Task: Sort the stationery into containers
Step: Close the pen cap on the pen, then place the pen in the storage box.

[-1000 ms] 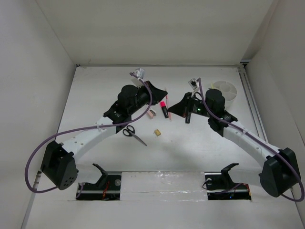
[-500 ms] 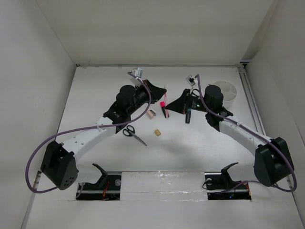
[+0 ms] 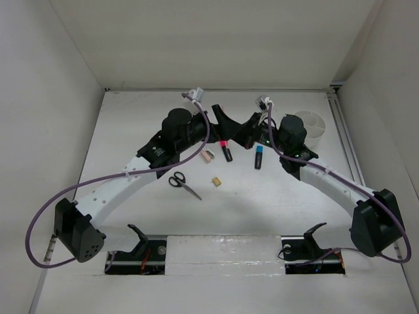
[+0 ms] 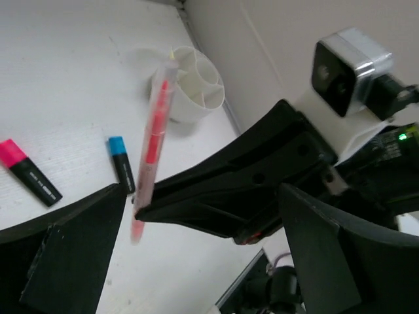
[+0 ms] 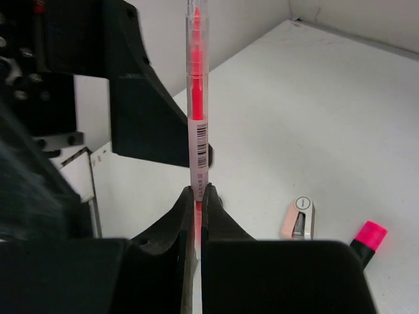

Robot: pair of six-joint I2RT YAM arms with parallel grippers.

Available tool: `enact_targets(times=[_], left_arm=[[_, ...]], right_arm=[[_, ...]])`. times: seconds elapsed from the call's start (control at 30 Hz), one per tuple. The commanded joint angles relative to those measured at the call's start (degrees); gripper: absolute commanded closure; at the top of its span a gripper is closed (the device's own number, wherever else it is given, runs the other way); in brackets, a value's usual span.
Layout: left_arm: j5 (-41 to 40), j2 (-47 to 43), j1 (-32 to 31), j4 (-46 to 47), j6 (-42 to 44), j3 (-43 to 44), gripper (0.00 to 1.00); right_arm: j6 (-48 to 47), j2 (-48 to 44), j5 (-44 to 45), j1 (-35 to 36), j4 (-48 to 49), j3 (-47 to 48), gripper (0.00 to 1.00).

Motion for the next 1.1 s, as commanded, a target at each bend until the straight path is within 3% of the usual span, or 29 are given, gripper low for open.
enact_targets(times=[0.0, 0.2, 0.27, 0.4, 0.63, 0.97, 1.07], left_arm=[[-2.9, -4.9, -0.1, -0.1, 0.7, 4.8, 0.0], [-13.5, -7.8, -0.1, -6.8, 0.7, 6.4, 0.0], [-21.6, -7.8, -0.1, -14.0, -1.8, 7.7, 0.0], [-26.6, -8.3, -0.1, -20.6, -2.5, 6.3, 0.0], [-27.6, -13.0, -0.1, -25.6, -0.6, -0.1, 0.0], [-17.7, -16.3, -0.1, -24.2, 4.0, -6.4, 0.0], [-14.2, -17.0, -0.1, -23.6, 4.6, -7.0, 0.0]], right_arm=[[-4.8, 0.4, 5.7, 1.0, -0.8, 4.1, 1.0], [-7.6, 1.6, 12.3, -1.0, -3.1, 4.6, 1.0], [-11.7, 1.6, 13.8, -3.1, -3.1, 4.1, 1.0], [-21.8, -1.5, 24.2, -5.7, -5.0, 3.0, 1.0], [-30.5, 2.5, 29.9, -17.0, -13.7, 7.9, 1.0], [-33.9, 5.7, 33.2, -25.0, -13.7, 7.9, 1.0], [-34.5, 7.7, 30.7, -27.6, -17.5, 10.2, 1.0]])
